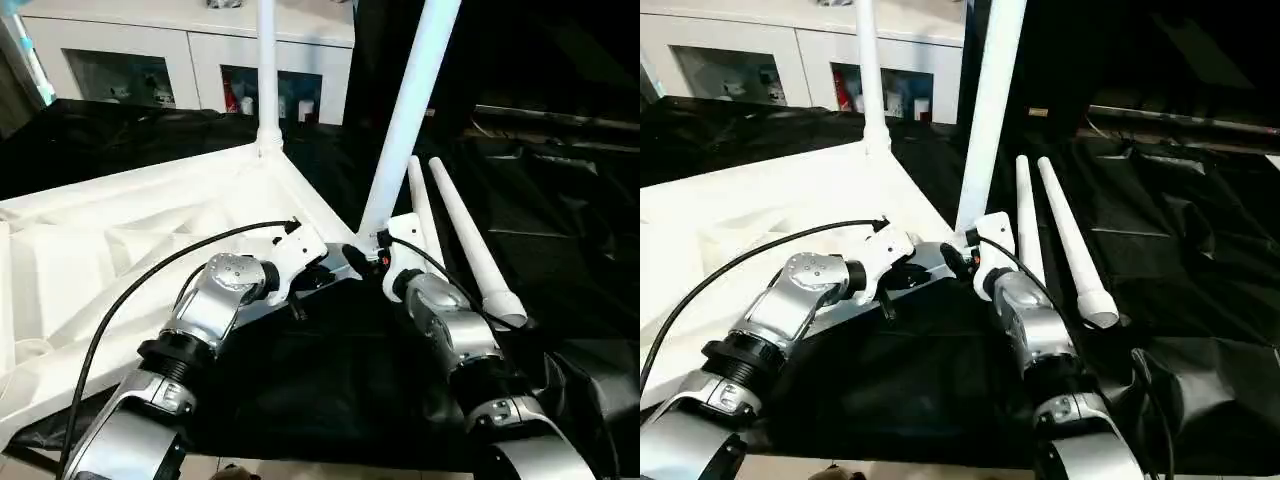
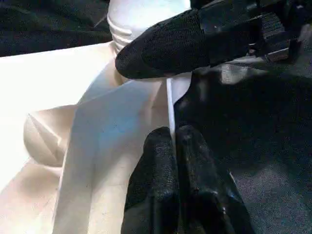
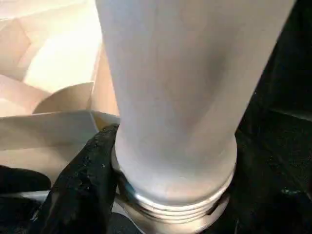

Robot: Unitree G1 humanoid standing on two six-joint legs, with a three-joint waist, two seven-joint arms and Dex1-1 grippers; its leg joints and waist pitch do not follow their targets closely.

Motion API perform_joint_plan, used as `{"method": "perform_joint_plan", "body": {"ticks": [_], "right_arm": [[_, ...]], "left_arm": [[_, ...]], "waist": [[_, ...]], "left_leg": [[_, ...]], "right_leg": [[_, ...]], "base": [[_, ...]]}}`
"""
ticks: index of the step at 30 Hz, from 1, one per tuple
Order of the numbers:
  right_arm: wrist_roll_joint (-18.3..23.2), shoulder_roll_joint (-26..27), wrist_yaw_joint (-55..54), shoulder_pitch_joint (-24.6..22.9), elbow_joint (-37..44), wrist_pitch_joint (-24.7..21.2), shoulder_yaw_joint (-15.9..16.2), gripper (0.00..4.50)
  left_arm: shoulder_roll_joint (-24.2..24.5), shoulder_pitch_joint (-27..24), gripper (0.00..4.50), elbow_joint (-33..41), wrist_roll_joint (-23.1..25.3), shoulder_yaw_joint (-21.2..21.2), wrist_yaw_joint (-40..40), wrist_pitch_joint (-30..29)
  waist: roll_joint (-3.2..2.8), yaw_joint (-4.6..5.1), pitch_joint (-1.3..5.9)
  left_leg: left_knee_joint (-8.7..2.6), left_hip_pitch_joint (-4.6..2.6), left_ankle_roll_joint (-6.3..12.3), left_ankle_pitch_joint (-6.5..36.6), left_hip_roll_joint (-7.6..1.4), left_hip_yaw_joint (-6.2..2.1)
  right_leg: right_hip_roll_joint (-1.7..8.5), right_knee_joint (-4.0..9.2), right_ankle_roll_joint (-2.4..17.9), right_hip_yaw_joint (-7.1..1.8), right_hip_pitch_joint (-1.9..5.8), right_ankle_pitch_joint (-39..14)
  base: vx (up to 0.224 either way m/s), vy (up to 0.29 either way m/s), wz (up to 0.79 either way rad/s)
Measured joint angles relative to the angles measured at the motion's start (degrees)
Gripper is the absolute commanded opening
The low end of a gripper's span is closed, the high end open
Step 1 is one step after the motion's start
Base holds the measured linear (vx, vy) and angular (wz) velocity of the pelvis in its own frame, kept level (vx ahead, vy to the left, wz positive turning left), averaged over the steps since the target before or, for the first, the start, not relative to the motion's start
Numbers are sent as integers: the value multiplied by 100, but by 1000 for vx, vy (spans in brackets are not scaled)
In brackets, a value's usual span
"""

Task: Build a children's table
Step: Rotate leg to tighten

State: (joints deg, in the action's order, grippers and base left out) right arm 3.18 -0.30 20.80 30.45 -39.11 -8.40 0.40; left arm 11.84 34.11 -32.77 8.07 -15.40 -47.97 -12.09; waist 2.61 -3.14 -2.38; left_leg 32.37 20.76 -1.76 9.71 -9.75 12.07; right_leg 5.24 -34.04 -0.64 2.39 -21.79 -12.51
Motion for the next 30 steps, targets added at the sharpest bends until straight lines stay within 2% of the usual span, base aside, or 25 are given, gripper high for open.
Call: {"method": "perform_joint_plan", "body": {"ticks": [3,5,9,16,23,24,27,30], "right_arm": [[24,-115,466,-9,28,36,48,352],[24,-195,650,-8,30,77,126,377],[67,-523,1361,-9,67,166,389,377],[81,-1272,3119,-135,551,224,907,377],[109,-1426,3572,-134,621,224,1024,377],[108,-1438,3602,-134,621,225,1028,352],[107,-1426,3567,-135,620,225,1014,341],[119,-1342,3468,-162,619,229,968,307]], "left_arm": [[162,-42,0,51,-64,-13,-153,124],[244,-57,0,61,-82,-9,-233,216],[492,-140,0,133,-185,5,-552,397],[1062,-329,0,376,-500,-73,-1714,781],[1165,-343,0,373,-578,-79,-1991,841],[1165,-344,0,363,-584,-82,-2001,853],[1164,-342,0,347,-593,-82,-2023,863],[1154,-341,0,333,-612,-80,-2037,863]], "waist": [[2,8,16],[-2,2,21],[-3,-4,20],[-7,-49,17],[-3,-52,15],[-3,-53,15],[-3,-49,15],[-3,-51,15]], "left_leg": [[-1,15,0,0,-1,0],[-2,25,0,0,-6,0],[-34,23,-1,0,-15,-1],[-28,39,-1,0,-18,3],[-11,42,-3,7,-19,9],[-9,42,-3,6,-19,9],[-7,41,-4,7,-19,9],[-8,40,-4,7,-19,9]], "right_leg": [[0,-9,8,0,11,30],[0,-12,21,6,-2,96],[-8,-17,19,19,-16,100],[-9,-5,0,18,-18,78],[-6,-11,2,15,-18,77],[-6,-12,2,15,-17,77],[-6,-12,2,13,-16,78],[-6,-12,2,13,-16,78]], "base": [[0,0,0],[0,0,0],[0,0,0],[0,0,0],[0,0,0],[0,0,0],[0,0,0],[0,0,0]]}}
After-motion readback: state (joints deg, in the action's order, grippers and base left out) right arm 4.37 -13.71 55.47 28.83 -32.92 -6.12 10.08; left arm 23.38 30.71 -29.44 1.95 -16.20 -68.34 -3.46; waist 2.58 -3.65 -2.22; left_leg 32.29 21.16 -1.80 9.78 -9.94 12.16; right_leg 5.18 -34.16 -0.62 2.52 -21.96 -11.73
